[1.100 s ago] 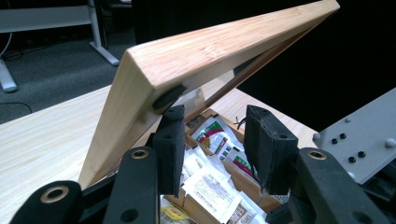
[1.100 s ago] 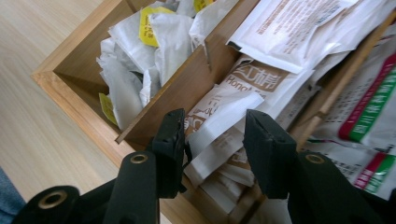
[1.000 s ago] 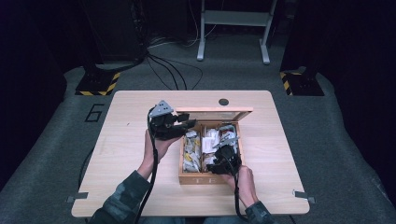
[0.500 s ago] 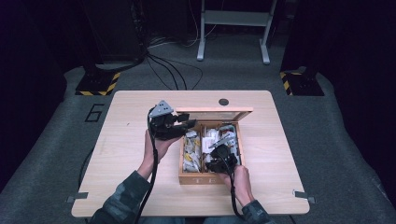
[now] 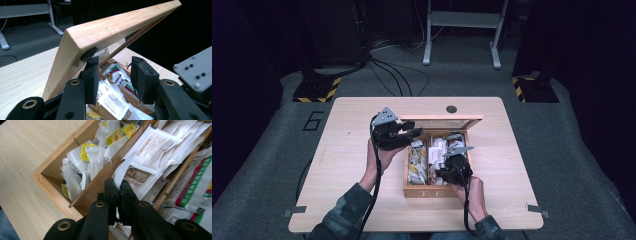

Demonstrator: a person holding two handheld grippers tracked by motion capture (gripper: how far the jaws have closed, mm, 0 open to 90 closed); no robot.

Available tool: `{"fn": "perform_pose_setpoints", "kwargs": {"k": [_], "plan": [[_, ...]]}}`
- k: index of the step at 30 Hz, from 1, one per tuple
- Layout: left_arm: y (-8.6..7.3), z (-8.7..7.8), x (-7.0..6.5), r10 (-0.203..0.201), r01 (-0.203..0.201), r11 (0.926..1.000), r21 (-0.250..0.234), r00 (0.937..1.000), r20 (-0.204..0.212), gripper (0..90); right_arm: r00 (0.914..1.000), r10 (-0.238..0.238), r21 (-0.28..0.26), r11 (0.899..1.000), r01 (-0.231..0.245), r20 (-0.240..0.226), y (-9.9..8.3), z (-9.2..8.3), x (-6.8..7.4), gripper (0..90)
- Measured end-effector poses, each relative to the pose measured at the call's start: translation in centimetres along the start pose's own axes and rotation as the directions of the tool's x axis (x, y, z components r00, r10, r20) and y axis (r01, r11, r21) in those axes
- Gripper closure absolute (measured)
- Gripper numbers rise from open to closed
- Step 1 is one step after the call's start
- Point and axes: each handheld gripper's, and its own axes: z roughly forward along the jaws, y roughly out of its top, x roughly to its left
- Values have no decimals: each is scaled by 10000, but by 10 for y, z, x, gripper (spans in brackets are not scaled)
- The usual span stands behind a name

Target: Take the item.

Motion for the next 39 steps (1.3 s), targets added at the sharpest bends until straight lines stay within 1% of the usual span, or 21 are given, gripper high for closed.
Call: {"fn": "perform_pose_setpoints", "kwargs": {"k": [1,2,3,4,6,9,10,12,13,14,16,19,22,29,34,36,37,39], "plan": [[0,0,0,4,-4,10000,7,10000,2,582,10000,10,-104,9999,-10,-8,0,-1,0,870],[0,0,0,-6,6,10000,5,10000,7,582,10000,57,-92,9999,-56,39,1,-4,0,870],[0,0,0,-2,2,10000,8,10000,6,583,10000,-33,-181,9998,35,77,0,-6,-1,871],[0,0,0,-15,16,10000,-6,10000,16,583,10000,-23,-384,9993,23,10,1,-9,-1,871],[0,0,0,-32,32,10000,-10,10000,29,584,9999,-52,-475,9989,56,95,1,-13,-3,872],[0,0,0,-28,28,10000,-13,10000,12,583,9999,56,-694,9976,-50,86,2,-18,-3,872],[0,0,0,-32,32,10000,-8,10000,23,584,9997,198,-593,9981,-191,121,2,-21,-3,872],[0,0,0,-5,5,10000,4,10000,6,584,9998,149,-780,9969,-137,143,2,-24,-5,873],[0,0,0,-2,2,10000,-2,10000,2,583,9997,235,-862,9960,-224,120,2,-27,-5,873],[0,0,0,2,-2,10000,-1,10000,2,583,9997,211,-999,9948,-200,97,2,-29,-6,873],[0,0,0,37,-37,10000,6,10000,2,584,9996,202,-1070,9941,-178,213,2,-33,-8,873],[0,1,0,17,-17,10000,-11,10000,25,585,9990,366,-1237,9918,-331,260,2,-39,-9,874],[1,2,0,-3,3,10000,28,10000,56,584,9988,355,-1347,9904,-306,341,2,-45,-12,874],[1,2,0,58,-59,10000,53,10000,51,584,9970,619,-1753,9831,-528,469,0,-61,-20,874],[0,2,0,54,-54,10000,26,10000,63,585,9952,713,-1949,9792,-571,667,0,-72,-25,874],[0,2,0,49,-49,10000,8,10000,50,586,9948,802,-2028,9770,-659,634,-1,-76,-27,875],[0,2,0,73,-73,10000,21,10000,39,586,9942,818,-2069,9761,-657,704,-2,-77,-28,875],[0,2,-1,67,-67,10000,17,10000,51,587,9938,867,-2157,9740,-697,702,-3,-80,-30,875]]}}
